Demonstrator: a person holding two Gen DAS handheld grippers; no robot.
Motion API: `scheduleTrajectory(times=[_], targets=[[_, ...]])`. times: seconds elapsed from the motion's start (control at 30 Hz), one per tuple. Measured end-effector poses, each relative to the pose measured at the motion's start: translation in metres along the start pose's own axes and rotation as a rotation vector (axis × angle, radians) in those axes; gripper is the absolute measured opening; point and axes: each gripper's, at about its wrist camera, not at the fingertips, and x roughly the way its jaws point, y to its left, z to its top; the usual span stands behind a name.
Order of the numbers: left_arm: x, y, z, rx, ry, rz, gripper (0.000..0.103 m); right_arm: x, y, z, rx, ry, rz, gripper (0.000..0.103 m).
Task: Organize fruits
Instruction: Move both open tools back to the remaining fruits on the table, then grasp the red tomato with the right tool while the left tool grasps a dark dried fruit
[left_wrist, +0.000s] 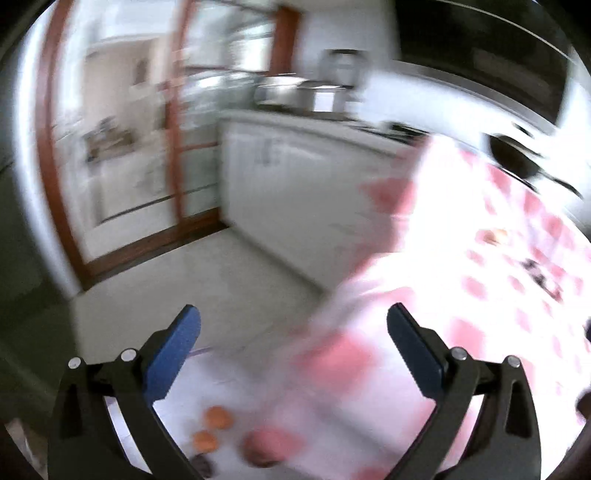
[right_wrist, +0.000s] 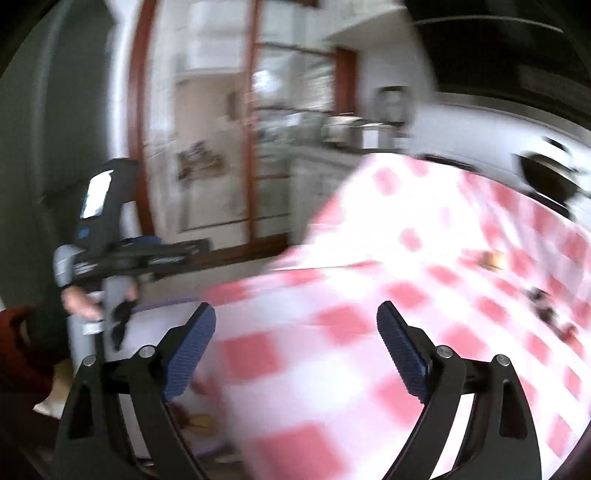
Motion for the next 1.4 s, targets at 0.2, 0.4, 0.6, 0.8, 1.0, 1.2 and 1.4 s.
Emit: scheduleTrajectory(times=[0.2,0.4,0.6,0.8,1.0,1.2,1.4], targets=[[0.024,-0.142,0.018,0.118,0.066,-0.264,0.101,-0.044,-0.120,-0.018,0.208,-0.043,-0.196,0.088],[0.054,-0.273,0.011,0.196,0.098,-0.335,0.101,-0.059,-0.205,-0.049,0.339,-0.036,-0.363,0.088],[0.097,-0.360,0.016,0.261,0.124,-0.356,0.101,-0.069,-0.290,-0.059,0.489,0.009,-0.481,0.088],[0.142,-0.410,0.024,0.113,0.156,-0.376,0.101,-0.085,-0.344,-0.097,0.700,-0.070,-0.561,0.088],[0.190,-0.438,0.033,-0.006,0.183,-0.381,0.101,-0.085,-0.348,-0.107,0.697,-0.047,-0.594,0.088],[0.210,-0.443,0.037,-0.011,0.177,-0.414,0.101,-0.079,-0.349,-0.110,0.725,-0.032,-0.565,0.088],[0.219,-0.420,0.040,-0.076,0.203,-0.429,0.101,-0.051,-0.363,-0.111,0.796,0.029,-0.531,0.088]])
